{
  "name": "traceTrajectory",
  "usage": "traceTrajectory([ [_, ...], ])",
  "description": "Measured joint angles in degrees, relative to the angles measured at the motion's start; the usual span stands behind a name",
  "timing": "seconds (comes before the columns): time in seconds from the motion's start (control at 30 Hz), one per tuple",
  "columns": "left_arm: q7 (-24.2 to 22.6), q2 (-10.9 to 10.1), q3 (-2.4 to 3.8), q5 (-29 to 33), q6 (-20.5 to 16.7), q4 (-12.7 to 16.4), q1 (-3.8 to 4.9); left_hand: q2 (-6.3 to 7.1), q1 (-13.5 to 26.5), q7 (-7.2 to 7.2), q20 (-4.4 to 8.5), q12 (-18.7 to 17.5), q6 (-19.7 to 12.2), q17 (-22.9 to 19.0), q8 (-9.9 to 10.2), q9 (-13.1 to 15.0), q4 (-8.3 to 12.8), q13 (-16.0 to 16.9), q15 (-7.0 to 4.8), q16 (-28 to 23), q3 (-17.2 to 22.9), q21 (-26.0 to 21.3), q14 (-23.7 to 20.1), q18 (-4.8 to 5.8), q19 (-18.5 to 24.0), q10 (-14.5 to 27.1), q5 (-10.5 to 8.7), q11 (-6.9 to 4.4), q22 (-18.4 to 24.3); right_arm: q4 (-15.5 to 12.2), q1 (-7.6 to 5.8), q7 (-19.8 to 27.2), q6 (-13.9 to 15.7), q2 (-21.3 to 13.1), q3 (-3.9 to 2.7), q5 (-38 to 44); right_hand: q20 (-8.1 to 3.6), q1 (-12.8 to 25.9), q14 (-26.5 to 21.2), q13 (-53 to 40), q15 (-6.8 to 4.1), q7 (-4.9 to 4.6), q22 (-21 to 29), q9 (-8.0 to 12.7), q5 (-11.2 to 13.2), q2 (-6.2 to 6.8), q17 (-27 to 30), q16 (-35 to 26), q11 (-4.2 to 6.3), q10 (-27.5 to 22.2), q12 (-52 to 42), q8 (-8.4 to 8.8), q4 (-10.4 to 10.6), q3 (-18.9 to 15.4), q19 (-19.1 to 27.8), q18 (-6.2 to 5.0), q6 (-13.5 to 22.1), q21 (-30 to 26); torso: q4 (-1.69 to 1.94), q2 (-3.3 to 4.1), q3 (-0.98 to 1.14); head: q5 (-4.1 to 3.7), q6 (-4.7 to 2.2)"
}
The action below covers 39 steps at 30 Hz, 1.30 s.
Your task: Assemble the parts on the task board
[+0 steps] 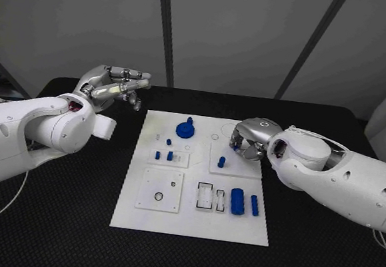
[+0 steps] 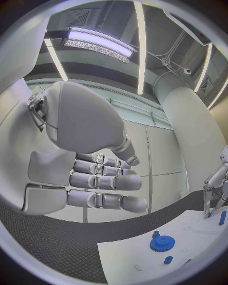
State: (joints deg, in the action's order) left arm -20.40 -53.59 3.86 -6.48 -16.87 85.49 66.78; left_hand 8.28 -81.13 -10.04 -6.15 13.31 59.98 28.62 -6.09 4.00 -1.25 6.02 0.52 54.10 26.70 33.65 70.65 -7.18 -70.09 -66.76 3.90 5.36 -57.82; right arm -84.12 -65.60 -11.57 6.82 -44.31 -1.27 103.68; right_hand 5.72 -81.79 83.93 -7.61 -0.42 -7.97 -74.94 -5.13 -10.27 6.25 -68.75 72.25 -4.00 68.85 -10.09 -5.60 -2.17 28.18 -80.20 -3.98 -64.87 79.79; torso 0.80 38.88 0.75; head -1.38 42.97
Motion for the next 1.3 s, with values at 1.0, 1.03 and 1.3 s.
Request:
traceTrajectory([
  [1.0, -0.1, 0.1, 0.00, 0.0, 0.5, -0.9, -0.04, -0.23, -0.2, 0.00, 0.00, 0.2, 0.0, -0.4, -0.2, 0.0, 0.0, 0.0, 0.20, 0.0, 0.0, -1.8, -0.2, 0.00, 0.6, 0.4, 0.00, 0.00, 1.0, -10.7, 0.36, 0.2, 9.2, -6.1, -0.73, -0.2, -0.31, 1.5, 0.0, 0.0, 0.01, 0.11, 0.0, 0.1, -1.7, 0.46, 0.2, 0.6, 0.31, 1.3, 0.8, 0.17, 0.0, 0.0, -2.7, 0.90, -0.7, 3.4, -0.03, 0.00, 0.04, 0.27, -0.34],
  [1.03, -0.1, 0.1, 0.00, 0.0, 0.6, -1.0, -0.05, -0.23, -0.2, 0.01, 0.00, 0.2, 0.0, -0.4, -0.2, 0.0, 0.0, 0.0, 0.20, 0.0, 0.0, -1.8, -0.2, 0.00, 0.6, 0.4, 0.00, 0.00, 1.0, -11.8, 0.35, 0.3, 9.4, -6.2, -0.86, -0.7, -0.31, 1.5, 0.0, 0.0, 0.01, 0.11, 0.0, 0.1, -1.7, 0.46, 0.2, 0.6, 0.31, 1.3, 0.8, 0.17, 0.0, 0.0, -2.7, 0.90, -0.7, 3.4, -0.03, 0.00, 0.04, 0.37, -0.34],
  [1.3, -0.1, 0.9, 0.00, 0.1, 0.6, -1.4, -0.07, -0.23, -0.2, 0.00, 0.00, 0.2, 0.0, -0.4, -0.2, 0.0, 0.0, 0.0, 0.19, 0.0, 0.0, -1.8, -0.2, 0.00, 0.6, 0.5, 0.00, 0.11, 1.0, -16.1, 0.34, 0.8, 10.1, -4.9, -1.14, -3.2, -0.31, 1.5, 0.0, 0.0, 0.01, 0.11, 0.0, 0.1, -1.7, 0.46, 0.2, 0.6, 0.31, 1.3, 0.8, 0.17, 0.0, 0.0, -2.7, 0.89, -0.7, 3.4, 0.01, 0.03, 0.01, 1.15, -0.27],
])
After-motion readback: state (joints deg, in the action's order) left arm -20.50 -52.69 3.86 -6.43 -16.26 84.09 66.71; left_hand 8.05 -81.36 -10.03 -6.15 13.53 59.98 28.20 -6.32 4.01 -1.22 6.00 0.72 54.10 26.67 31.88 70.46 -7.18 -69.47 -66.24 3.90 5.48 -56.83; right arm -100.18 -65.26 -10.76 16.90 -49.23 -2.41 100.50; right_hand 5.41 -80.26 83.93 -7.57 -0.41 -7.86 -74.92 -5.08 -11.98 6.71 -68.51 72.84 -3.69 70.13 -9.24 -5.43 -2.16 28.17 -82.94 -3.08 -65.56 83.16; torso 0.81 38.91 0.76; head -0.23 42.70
